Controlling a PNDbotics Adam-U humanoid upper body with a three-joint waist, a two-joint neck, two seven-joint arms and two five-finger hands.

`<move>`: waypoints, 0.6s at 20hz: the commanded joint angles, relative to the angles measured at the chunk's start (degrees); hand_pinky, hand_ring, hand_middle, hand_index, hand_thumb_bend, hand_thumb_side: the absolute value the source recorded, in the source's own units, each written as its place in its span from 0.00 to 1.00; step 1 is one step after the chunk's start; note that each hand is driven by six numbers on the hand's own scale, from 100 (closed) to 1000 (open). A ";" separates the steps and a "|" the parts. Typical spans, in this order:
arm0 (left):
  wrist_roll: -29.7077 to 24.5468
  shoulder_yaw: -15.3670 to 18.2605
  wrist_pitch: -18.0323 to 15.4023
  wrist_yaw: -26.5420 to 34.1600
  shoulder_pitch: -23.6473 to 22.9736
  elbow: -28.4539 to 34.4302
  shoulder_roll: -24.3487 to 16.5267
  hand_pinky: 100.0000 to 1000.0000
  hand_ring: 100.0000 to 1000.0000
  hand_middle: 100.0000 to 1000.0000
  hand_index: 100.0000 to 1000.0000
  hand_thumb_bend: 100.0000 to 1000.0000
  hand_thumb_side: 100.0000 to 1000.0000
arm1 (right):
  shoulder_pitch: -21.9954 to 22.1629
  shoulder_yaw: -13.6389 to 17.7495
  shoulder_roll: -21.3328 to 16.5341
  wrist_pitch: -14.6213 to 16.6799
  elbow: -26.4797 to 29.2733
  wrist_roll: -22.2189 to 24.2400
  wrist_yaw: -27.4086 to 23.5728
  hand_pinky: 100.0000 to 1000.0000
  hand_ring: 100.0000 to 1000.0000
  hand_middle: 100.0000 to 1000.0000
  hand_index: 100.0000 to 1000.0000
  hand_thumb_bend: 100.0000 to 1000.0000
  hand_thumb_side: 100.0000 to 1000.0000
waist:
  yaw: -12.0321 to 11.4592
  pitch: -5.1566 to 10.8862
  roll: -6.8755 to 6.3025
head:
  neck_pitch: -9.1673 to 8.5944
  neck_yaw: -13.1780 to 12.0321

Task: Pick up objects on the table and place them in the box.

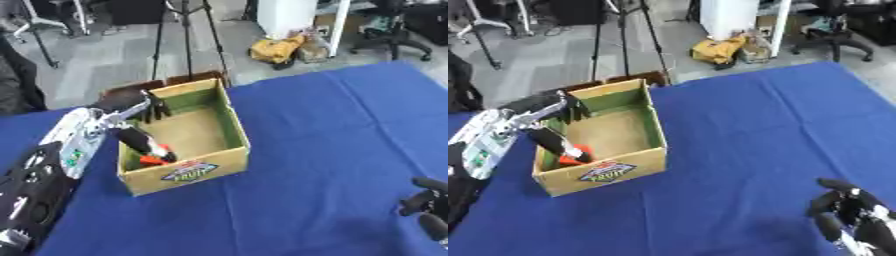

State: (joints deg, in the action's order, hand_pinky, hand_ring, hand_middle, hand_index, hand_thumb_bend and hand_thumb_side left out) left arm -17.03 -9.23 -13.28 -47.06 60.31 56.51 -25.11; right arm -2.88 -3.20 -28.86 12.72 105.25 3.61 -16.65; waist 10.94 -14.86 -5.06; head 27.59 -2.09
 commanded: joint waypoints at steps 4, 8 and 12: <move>6.31 2.50 2.43 11.82 -0.85 9.84 -5.53 0.53 0.52 0.56 0.77 1.00 0.54 | 0.51 0.87 -0.81 0.32 0.70 -0.07 -0.10 0.81 0.54 0.50 0.81 0.48 0.38 | -1.30 1.81 1.03 | -0.20 1.05; 8.24 2.47 3.92 27.45 -6.88 21.53 -9.76 0.52 0.52 0.56 0.78 1.00 0.47 | 0.74 1.21 -1.09 0.41 0.86 -0.30 -0.52 0.80 0.54 0.50 0.81 0.48 0.38 | -2.79 2.47 1.46 | 0.04 1.97; 7.58 2.29 5.26 40.56 -15.10 30.71 -11.72 0.50 0.51 0.55 0.79 1.00 0.47 | 0.79 1.10 -1.57 0.38 1.06 -0.19 -1.02 0.80 0.54 0.50 0.81 0.47 0.37 | -4.83 3.22 2.09 | 0.50 2.49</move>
State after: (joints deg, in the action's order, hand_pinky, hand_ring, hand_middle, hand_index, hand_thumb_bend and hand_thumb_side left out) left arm -9.44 -7.53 -8.49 -10.41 44.70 83.82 -34.48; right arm -1.93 -2.66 -28.92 12.96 105.26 3.37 -17.19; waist 5.90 -12.64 -3.15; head 27.92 0.14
